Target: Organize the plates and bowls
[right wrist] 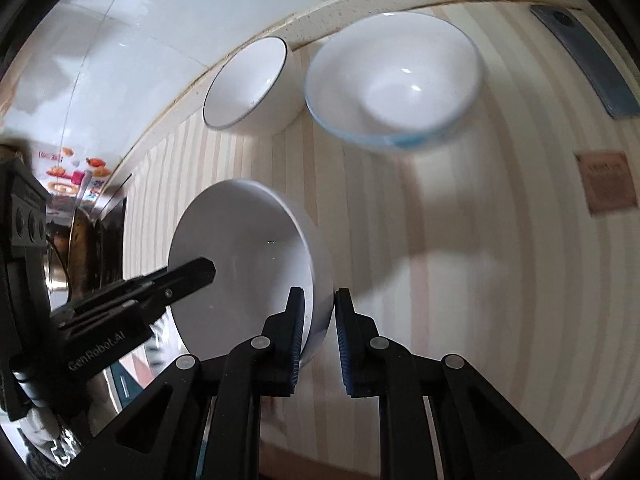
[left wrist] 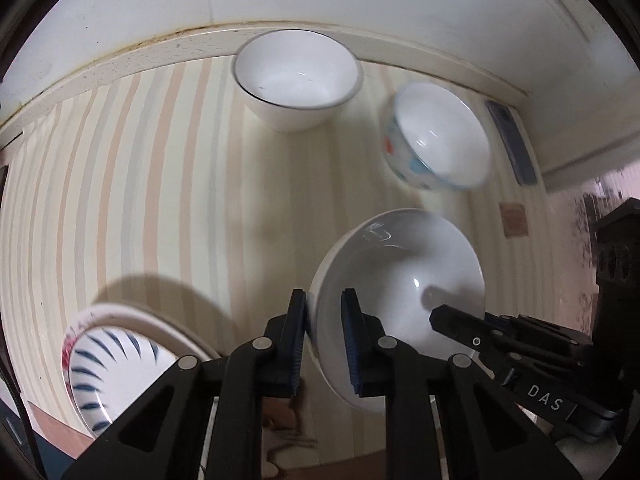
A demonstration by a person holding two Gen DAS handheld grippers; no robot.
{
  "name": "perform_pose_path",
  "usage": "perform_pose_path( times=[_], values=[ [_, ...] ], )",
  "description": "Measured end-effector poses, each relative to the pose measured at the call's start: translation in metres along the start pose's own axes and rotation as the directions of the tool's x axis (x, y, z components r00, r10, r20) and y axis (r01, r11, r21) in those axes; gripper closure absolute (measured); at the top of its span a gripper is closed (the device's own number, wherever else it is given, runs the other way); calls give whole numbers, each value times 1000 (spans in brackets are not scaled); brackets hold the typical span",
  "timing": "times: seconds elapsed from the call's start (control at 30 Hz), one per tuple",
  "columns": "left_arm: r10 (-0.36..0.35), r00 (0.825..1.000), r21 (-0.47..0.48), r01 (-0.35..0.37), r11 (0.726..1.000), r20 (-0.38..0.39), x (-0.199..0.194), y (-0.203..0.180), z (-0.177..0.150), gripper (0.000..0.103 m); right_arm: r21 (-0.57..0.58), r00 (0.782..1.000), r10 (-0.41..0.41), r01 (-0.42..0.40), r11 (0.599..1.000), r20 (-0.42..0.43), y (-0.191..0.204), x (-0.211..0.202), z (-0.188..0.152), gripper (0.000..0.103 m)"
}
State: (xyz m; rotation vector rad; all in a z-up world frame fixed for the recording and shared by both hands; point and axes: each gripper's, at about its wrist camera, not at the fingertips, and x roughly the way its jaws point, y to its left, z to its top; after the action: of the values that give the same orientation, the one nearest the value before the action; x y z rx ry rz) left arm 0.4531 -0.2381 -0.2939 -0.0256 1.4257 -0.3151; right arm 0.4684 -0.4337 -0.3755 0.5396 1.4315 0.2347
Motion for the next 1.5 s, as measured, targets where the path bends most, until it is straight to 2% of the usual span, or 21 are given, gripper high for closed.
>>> perform_pose_path(
  times=[0.23, 0.53, 0.9, 1.23, 1.3, 1.37, 1.43, 1.5],
  values=[
    [0, 1000, 66, 2, 998, -19, 4, -30, -33, 88, 28, 1000, -2, 3, 1000, -27, -23, -15, -43, 86],
    [13, 997, 81, -7, 997, -78, 27, -37, -56, 87, 52, 997, -27, 31, 998, -74, -49, -8, -75, 85],
    [43, 993, 100, -32, 994, -112, 40, -39, -65, 87, 51, 994, -43, 49, 997, -102, -60, 0, -80, 85],
    [53, 989, 95, -40, 995, -135, 40, -37, -67, 87, 67, 990, -12, 22, 998, -140, -65, 3, -73, 83],
    [50, 992, 89, -40, 995, -118, 28, -35, -65, 87, 76, 988, 4, 8, 997, -157, -68, -1, -70, 83],
    [56, 996, 85, -50, 995, -66, 6, -33, -60, 86, 83, 987, 28, -15, 996, -158, -73, -13, -66, 83],
    [52, 999, 58, -51, 997, -12, -15, -30, -47, 80, 76, 989, 32, -21, 997, -143, -75, -32, -57, 82],
    [26, 999, 23, -27, 999, 32, -27, -27, -30, 70, 72, 995, 32, -25, 997, -93, -79, -54, -41, 81]
  ],
)
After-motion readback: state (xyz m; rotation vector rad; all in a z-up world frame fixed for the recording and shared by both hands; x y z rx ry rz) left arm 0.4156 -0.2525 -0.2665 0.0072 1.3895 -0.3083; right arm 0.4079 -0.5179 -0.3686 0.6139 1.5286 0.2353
